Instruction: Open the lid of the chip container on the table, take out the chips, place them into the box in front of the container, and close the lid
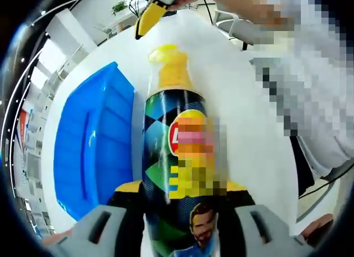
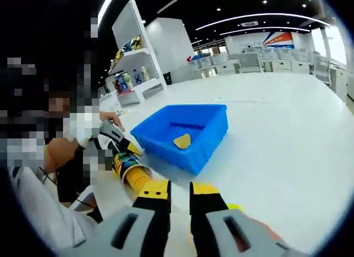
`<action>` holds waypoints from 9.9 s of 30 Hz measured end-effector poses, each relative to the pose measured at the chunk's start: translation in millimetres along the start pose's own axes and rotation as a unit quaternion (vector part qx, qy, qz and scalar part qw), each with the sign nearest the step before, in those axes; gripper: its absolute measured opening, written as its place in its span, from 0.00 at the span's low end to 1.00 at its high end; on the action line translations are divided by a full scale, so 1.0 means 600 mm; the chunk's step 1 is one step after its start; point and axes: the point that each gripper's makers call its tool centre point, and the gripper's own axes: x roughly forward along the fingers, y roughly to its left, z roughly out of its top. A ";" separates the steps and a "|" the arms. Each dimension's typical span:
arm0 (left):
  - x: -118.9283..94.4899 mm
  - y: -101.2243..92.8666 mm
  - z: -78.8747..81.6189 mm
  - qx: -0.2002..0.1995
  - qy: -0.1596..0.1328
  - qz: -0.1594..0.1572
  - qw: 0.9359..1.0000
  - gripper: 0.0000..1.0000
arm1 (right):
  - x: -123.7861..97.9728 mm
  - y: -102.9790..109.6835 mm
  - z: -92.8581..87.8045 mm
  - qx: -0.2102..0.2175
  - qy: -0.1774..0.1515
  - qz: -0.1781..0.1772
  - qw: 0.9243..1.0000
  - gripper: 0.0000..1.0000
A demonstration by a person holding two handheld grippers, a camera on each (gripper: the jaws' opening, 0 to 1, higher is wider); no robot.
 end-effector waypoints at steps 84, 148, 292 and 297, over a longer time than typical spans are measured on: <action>0.001 -0.004 0.004 -0.005 -0.002 0.000 1.000 0.51 | 0.033 0.110 -0.055 0.262 0.045 0.179 0.947 0.02; -0.069 0.015 0.070 -0.010 -0.160 0.104 0.982 0.50 | 0.051 0.064 -0.031 0.261 -0.161 0.150 0.940 0.02; -0.165 0.007 0.046 -0.277 -0.570 0.218 0.742 0.53 | -0.008 -0.087 -0.078 -0.133 -0.115 -0.186 0.967 0.54; -0.163 0.004 0.052 -0.273 -0.572 0.212 0.744 0.53 | -0.010 -0.087 -0.077 -0.143 -0.114 -0.195 0.964 0.47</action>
